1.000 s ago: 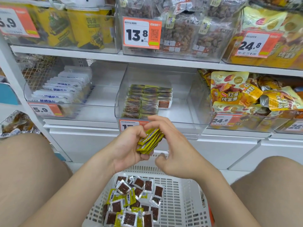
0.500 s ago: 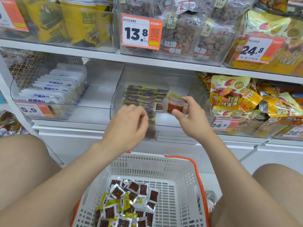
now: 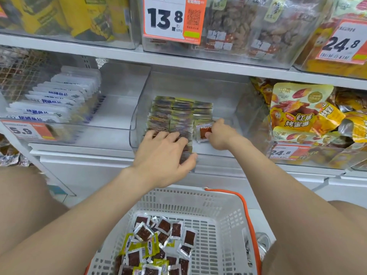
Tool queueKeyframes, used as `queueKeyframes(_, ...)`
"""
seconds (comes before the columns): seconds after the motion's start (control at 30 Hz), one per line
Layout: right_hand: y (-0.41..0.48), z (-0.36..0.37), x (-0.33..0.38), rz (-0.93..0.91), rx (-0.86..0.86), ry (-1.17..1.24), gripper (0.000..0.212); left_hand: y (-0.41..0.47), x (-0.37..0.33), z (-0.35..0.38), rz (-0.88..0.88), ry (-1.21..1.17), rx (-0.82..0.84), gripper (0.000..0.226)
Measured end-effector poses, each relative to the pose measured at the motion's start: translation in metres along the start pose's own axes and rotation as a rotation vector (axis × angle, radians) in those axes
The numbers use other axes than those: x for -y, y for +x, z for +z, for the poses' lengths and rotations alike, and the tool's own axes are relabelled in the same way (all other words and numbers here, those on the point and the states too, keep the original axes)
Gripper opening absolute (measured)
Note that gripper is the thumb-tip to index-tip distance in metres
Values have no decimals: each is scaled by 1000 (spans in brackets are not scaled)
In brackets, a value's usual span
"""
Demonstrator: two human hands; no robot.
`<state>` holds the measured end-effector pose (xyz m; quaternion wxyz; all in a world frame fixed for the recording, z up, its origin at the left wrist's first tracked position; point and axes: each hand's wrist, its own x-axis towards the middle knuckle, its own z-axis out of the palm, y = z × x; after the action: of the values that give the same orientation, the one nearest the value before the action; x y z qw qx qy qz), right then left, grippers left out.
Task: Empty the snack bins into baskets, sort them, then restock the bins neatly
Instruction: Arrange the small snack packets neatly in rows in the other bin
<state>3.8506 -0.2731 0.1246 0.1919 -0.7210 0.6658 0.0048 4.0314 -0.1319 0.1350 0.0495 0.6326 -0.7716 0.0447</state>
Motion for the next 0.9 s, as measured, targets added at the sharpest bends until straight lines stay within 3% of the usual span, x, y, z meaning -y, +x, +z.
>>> queueKeyframes(0.1,1,-1,9,-73,-18,62,24,-1,0,1,-11,-17,1,72)
queueKeyframes(0.2,1,-1,9,-75,-52,186,41,-1,1,2,-15,-34,0,71)
queueKeyframes(0.3,-5,-2,6,-40,-54,196,38,-2,2,2,-9,-28,-5,69)
queueKeyframes(0.43,-10,-5,0,36,16,400,34,-3,5,1,10,-35,-30,66)
queueKeyframes(0.63,-31,-18,-9,72,-88,239,39,-19,12,-4,38,-303,-199,43)
queueKeyframes(0.73,-49,-19,-12,36,-236,267,23,-37,7,-15,53,-368,-407,18)
queueKeyframes(0.8,-69,-21,-6,-50,-431,335,28,-53,0,-22,75,-431,-464,13)
queueKeyframes(0.83,-86,-23,1,-131,-516,379,26,-61,-4,-23,73,-458,-429,15)
queueKeyframes(0.9,-124,-22,19,-314,-566,437,18,-74,-7,-12,41,-412,-183,17)
